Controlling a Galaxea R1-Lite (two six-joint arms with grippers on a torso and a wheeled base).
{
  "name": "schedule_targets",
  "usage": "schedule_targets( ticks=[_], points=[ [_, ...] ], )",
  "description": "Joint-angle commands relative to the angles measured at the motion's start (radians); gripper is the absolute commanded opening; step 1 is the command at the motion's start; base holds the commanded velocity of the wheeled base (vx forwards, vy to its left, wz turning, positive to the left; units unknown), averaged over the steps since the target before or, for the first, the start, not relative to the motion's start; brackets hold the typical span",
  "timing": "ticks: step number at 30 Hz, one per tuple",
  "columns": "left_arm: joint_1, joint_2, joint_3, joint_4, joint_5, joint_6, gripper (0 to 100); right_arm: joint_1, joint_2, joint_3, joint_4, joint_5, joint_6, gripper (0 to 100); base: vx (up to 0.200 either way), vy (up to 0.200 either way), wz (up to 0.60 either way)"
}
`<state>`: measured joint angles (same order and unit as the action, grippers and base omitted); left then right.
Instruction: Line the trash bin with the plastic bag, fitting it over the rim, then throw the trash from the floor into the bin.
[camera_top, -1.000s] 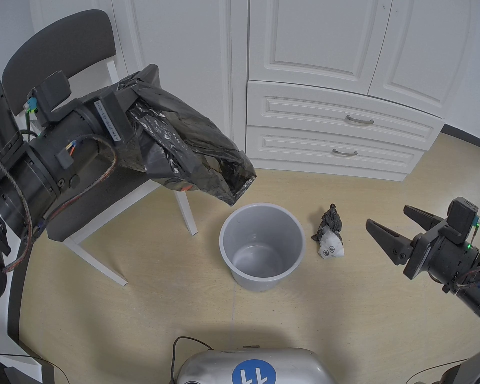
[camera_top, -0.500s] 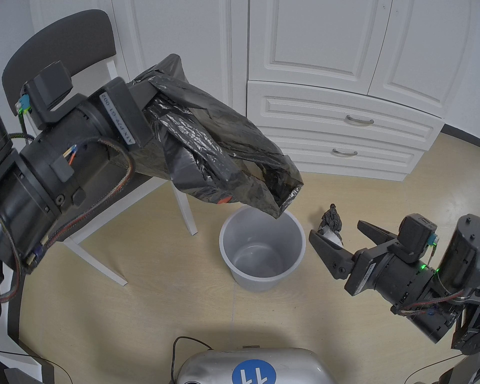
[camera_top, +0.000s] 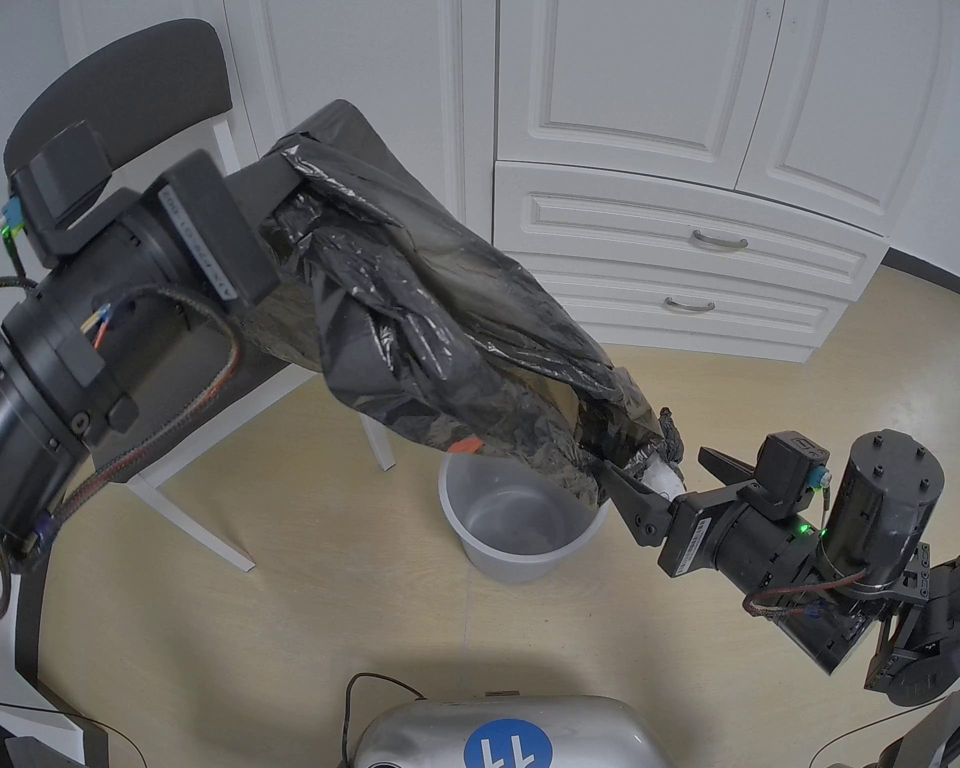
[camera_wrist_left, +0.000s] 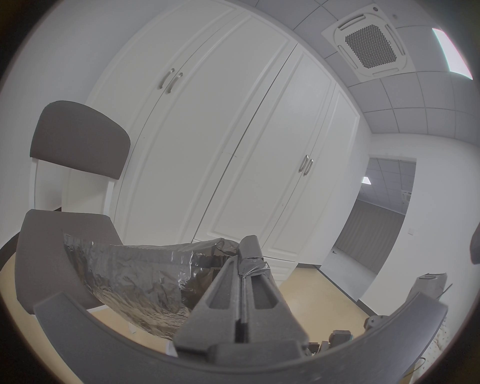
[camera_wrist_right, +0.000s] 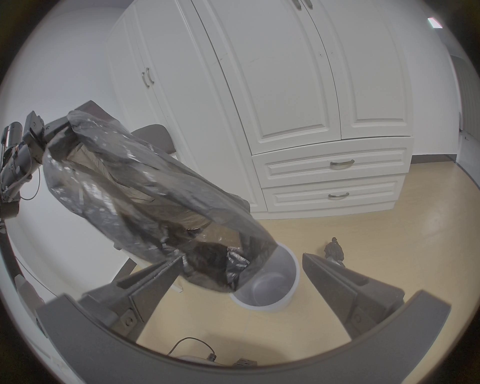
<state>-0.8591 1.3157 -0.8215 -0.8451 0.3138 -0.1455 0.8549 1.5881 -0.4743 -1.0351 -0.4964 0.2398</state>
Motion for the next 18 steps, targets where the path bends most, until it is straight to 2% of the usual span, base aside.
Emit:
schedule_targets(
  ticks=[1, 8, 18],
  points=[
    [-0.003, -0.041, 0.008, 0.0, -0.002, 0.0, 0, -0.002, 0.023, -0.003, -0.013, -0.002, 0.0, 100, 0.0, 0.0, 0.0],
    [-0.017, -0.112, 0.038, 0.001, -0.004, 0.053, 0, -0.002, 0.024, -0.006, -0.045, -0.005, 0.0, 100, 0.0, 0.0, 0.0],
    [-0.054, -0.133, 0.044, 0.0, 0.002, 0.058, 0, 0.004, 0.075, -0.012, -0.059, -0.005, 0.026, 100, 0.0, 0.0, 0.0]
  ],
)
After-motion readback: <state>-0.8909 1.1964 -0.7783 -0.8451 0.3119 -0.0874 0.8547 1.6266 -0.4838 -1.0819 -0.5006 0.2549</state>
